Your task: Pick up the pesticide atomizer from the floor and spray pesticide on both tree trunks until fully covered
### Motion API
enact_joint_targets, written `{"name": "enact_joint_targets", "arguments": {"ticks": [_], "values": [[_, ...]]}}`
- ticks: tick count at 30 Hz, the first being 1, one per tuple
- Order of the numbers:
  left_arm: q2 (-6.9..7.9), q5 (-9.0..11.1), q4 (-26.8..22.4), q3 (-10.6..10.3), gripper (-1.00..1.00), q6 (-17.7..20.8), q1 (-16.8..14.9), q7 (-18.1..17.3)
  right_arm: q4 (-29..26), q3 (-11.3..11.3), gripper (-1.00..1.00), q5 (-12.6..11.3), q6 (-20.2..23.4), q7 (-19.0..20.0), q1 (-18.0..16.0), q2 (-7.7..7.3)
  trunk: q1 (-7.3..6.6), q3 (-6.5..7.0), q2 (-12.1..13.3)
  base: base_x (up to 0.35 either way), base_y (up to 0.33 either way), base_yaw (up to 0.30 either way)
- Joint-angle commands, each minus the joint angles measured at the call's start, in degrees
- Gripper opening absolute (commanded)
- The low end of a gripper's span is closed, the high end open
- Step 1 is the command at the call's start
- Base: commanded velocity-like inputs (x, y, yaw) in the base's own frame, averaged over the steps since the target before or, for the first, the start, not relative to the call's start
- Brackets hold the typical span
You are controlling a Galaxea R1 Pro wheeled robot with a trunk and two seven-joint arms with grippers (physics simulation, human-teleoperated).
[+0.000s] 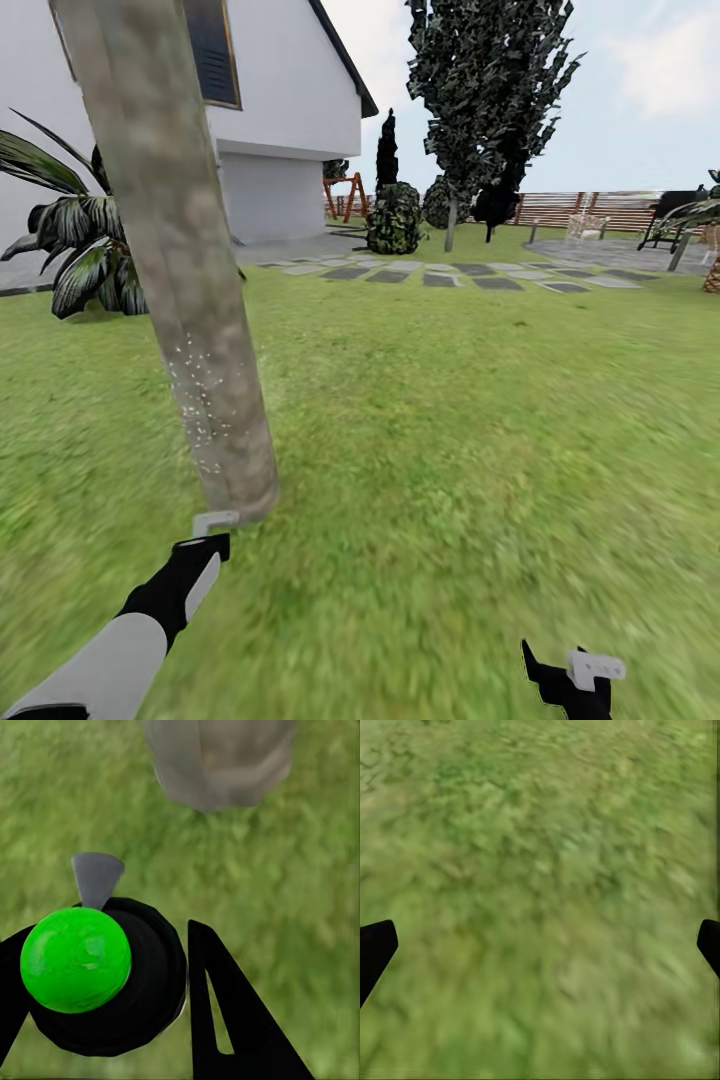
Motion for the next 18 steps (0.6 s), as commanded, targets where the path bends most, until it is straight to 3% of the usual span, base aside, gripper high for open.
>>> {"name": "enact_joint_targets", "arguments": {"ticks": [1, 8, 14, 18], "values": [[-0.01, 0.19, -0.01, -0.04, -1.00, -0.02, 0.00, 1.56, 0.00, 0.00, 1.00, 0.00, 0.01, 0.00, 0.00, 0.00, 0.00, 0.00, 0.00, 0.137, -0.269, 0.100], [-0.14, 0.41, 0.19, 0.03, -1.00, -0.35, 0.00, 2.66, 0.00, -0.02, 1.00, 0.00, -0.03, 0.00, 0.00, 0.00, 0.00, 0.00, 0.00, 0.154, -0.256, 0.255], [-0.95, 0.41, 0.33, 0.04, -1.00, -0.46, 0.00, 2.66, 0.00, 0.00, 1.00, 0.00, -0.02, 0.00, 0.00, 0.00, 0.00, 0.00, 0.00, 0.036, -0.267, 0.270], [-1.06, 0.41, 0.33, 0.03, -1.00, -0.47, 0.00, 2.58, 0.00, -0.02, 1.00, 0.00, 0.01, 0.00, 0.00, 0.00, 0.00, 0.00, 0.00, 0.001, -0.273, 0.050]]}}
